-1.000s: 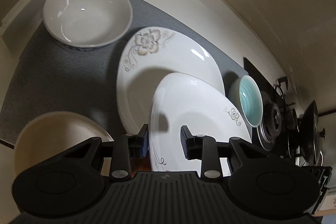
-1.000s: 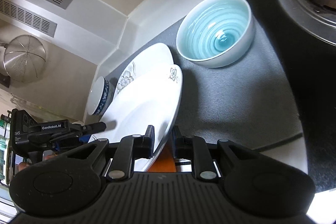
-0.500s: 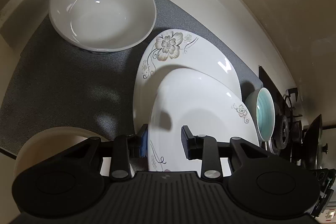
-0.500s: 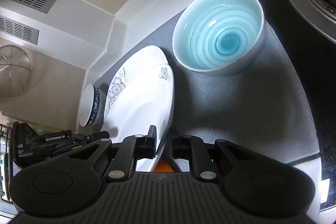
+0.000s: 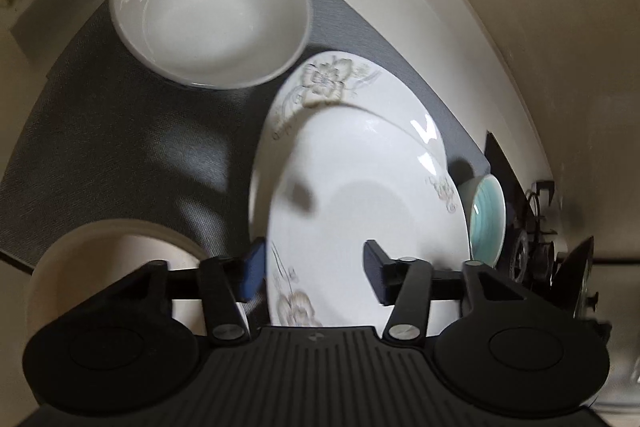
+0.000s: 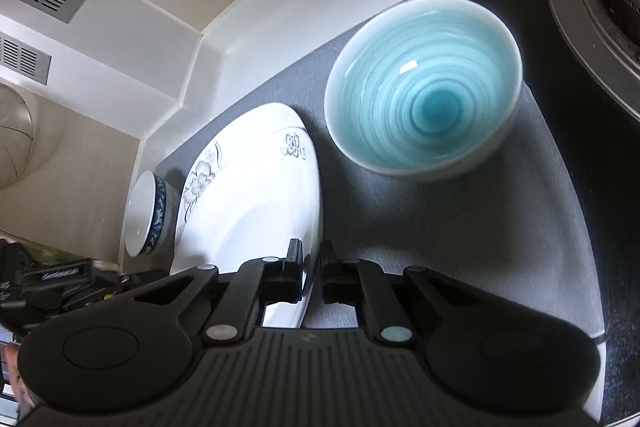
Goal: Organize plates and bowls
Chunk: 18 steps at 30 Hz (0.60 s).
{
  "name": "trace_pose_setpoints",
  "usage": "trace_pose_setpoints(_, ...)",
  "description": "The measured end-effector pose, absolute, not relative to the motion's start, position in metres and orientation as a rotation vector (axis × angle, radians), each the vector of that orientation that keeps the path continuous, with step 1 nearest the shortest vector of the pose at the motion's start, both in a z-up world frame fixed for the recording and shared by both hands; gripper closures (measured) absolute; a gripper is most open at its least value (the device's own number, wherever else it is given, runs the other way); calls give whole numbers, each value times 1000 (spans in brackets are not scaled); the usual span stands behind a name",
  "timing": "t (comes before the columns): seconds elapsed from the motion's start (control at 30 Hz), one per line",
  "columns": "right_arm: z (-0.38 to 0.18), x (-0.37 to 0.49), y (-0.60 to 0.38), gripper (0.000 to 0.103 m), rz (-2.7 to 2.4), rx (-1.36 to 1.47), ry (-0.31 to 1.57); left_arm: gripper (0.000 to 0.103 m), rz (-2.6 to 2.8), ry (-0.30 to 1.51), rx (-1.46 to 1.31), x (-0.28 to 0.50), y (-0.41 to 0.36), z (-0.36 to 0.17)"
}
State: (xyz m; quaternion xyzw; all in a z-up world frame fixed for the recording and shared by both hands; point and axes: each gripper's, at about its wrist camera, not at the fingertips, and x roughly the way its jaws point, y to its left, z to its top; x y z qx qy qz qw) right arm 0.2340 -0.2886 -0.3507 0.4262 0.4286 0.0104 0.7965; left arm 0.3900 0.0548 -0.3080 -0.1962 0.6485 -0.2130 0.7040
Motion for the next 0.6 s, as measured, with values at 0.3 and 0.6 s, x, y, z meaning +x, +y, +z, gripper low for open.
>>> trace_pose_setpoints(0.3,-346,248,-286,96,15,871,920,47,-459,1432,-329,373,42,-303)
trace_pose_setpoints(0.6,-349,255,-290,93,18,843,939,87,-448,1454,-201,360,36,-309)
